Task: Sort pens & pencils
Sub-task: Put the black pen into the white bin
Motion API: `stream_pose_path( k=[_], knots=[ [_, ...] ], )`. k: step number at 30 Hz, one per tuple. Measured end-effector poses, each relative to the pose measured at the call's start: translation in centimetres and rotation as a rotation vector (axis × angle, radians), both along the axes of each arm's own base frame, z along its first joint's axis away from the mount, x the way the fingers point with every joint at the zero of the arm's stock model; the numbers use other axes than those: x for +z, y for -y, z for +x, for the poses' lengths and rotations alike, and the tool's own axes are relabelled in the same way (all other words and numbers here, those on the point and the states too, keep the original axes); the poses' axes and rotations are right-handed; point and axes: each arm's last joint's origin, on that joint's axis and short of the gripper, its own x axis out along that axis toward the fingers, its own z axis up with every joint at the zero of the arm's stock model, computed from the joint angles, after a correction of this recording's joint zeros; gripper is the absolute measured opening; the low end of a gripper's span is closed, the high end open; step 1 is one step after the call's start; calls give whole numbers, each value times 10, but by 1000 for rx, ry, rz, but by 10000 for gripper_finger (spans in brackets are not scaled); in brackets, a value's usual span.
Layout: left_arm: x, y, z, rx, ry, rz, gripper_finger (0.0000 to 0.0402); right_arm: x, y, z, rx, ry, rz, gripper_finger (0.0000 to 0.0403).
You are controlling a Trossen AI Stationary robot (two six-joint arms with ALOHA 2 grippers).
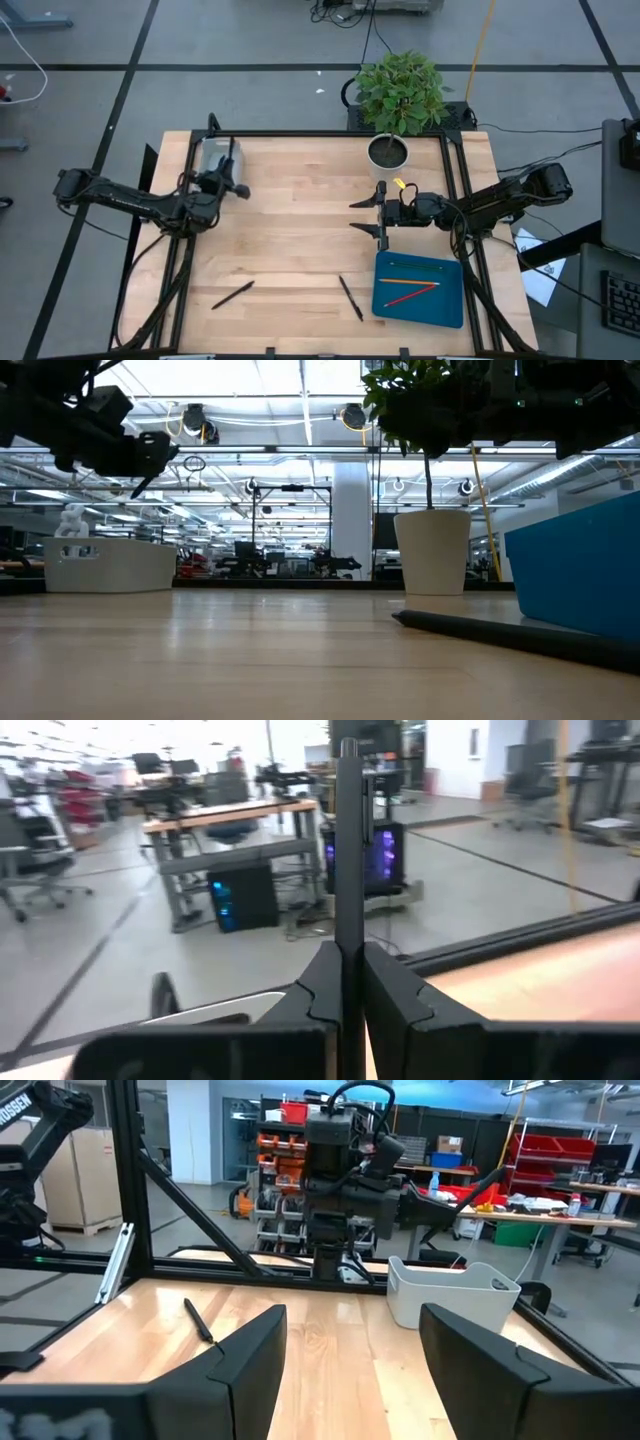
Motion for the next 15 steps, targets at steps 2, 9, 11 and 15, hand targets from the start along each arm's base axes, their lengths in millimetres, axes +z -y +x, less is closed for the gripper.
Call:
stream_pose_path(
  k=[2,9,11,15],
  knots=[
    [0,-2,-1,22,4,1,19,0,0,0,0,-1,3,219],
    [1,-21,0,-21,-29,-168,19,-1,0,0,1,-6,10,219],
    [4,-31,-5,13,-62,-296,19,-1,0,0,1,-11,21,219],
    [3,-41,-19,142,-118,-398,19,-2,0,0,1,-26,24,219]
  ],
)
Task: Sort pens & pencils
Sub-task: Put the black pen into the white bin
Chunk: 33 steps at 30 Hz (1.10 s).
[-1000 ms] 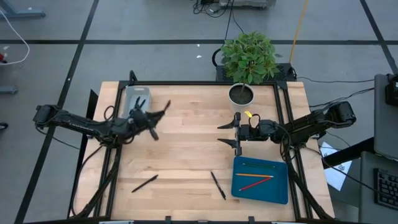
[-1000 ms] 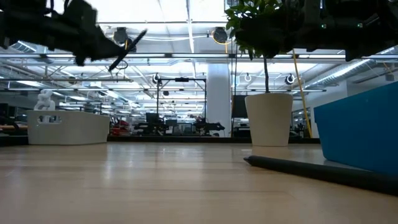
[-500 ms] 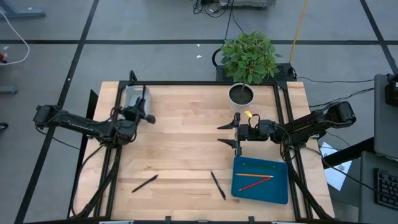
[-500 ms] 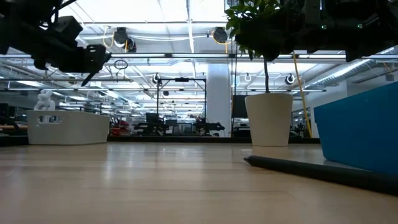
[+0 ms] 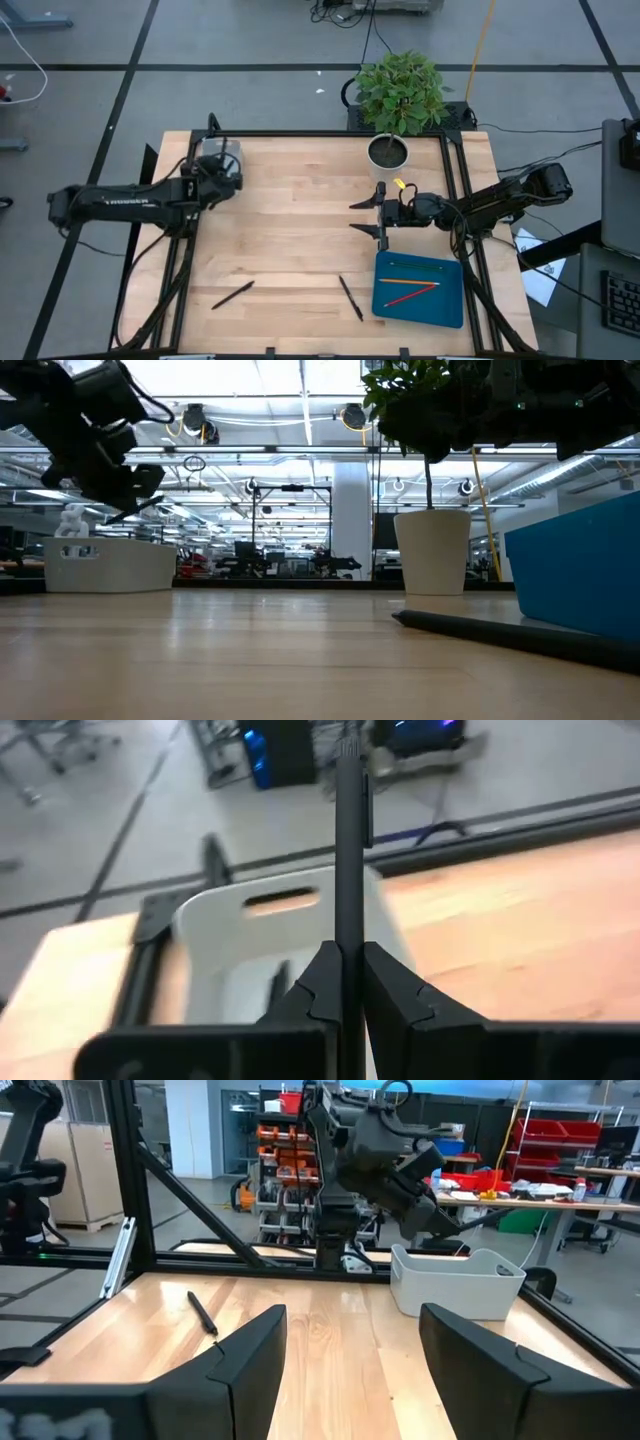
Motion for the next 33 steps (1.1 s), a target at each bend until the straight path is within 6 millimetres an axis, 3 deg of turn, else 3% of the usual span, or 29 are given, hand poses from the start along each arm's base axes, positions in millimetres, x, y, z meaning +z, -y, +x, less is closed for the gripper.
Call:
stream_pose_path(
  k=[13,26,33],
  knots=[
    [-27,-13,-22,155,-48,-169,19,0,0,0,0,-4,3,219],
    [-24,-15,-16,61,-63,-173,77,0,0,0,0,-4,1,219],
    [-25,-15,-16,54,-90,-169,86,0,0,0,0,-4,0,219]
  ],
)
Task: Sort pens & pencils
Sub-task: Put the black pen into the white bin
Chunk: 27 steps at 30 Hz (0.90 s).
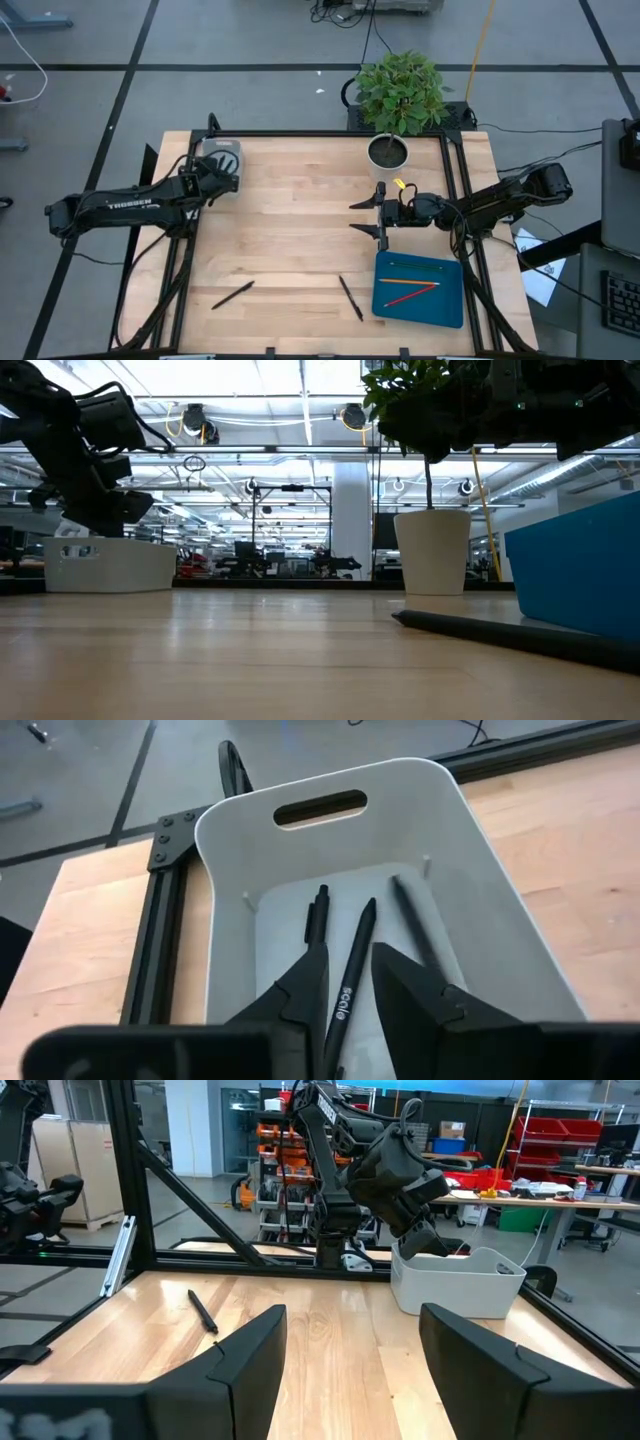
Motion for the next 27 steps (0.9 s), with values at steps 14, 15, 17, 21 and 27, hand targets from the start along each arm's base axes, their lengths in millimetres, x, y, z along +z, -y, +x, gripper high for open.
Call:
stream_pose_path(
  k=[14,15,17,21,27],
  knots=[
    [13,3,24,-255,153,25,87,0,0,0,0,0,-1,219],
    [17,4,28,-312,186,40,87,0,0,0,0,0,-1,219],
    [25,10,38,-434,253,75,85,0,0,0,0,0,-1,219],
    [42,26,54,-675,371,160,47,0,0,0,0,0,-1,219],
    [59,55,64,-954,440,296,7,0,0,0,0,0,-1,219]
  ],
)
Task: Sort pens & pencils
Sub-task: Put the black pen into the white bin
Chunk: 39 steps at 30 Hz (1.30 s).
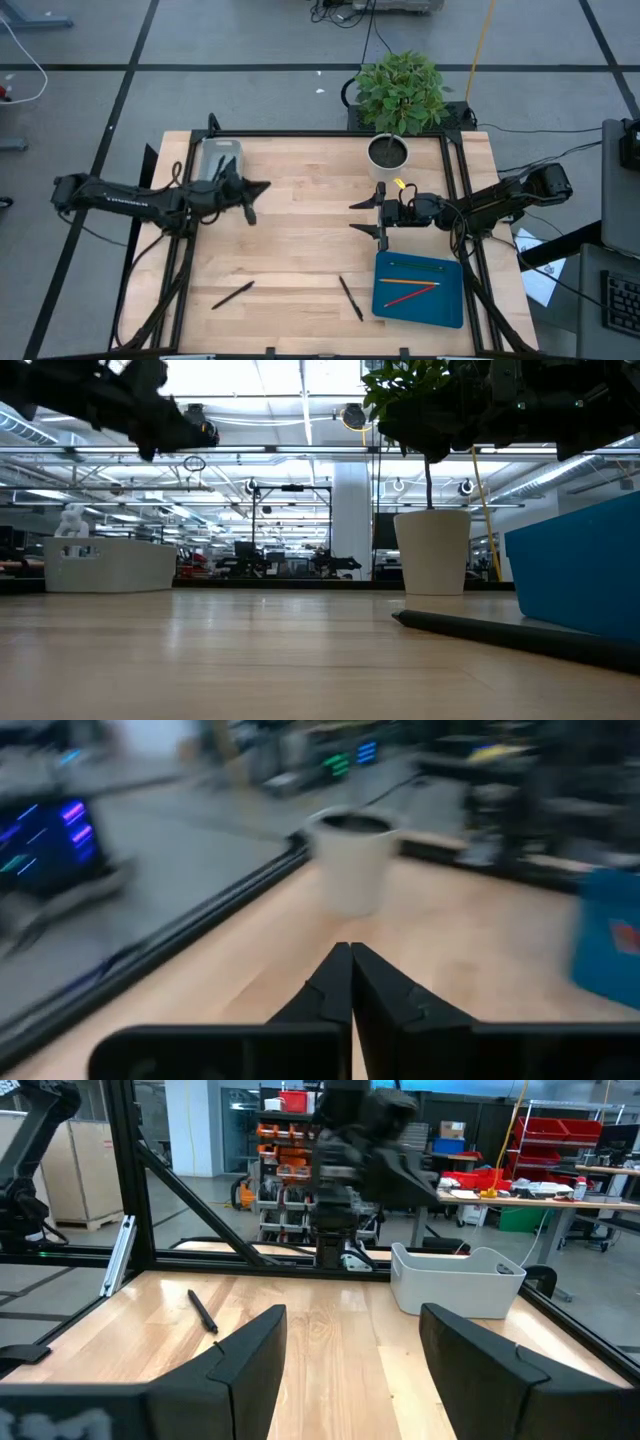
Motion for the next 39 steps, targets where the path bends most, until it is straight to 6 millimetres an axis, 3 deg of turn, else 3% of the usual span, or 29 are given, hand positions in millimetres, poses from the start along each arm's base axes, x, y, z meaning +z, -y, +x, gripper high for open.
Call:
stream_pose_path(
  k=[9,25,30,37,39],
  knots=[
    [18,37,4,-463,148,161,3,1,0,0,-1,10,-12,219],
    [7,37,14,-341,85,170,2,3,6,0,-32,30,-5,212],
    [8,36,14,-333,89,169,5,3,8,0,-38,31,-2,166],
    [8,36,14,-333,89,167,9,3,8,0,-40,29,-47,27],
    [8,36,14,-333,89,167,9,3,8,0,-40,30,-47,9]
  ],
)
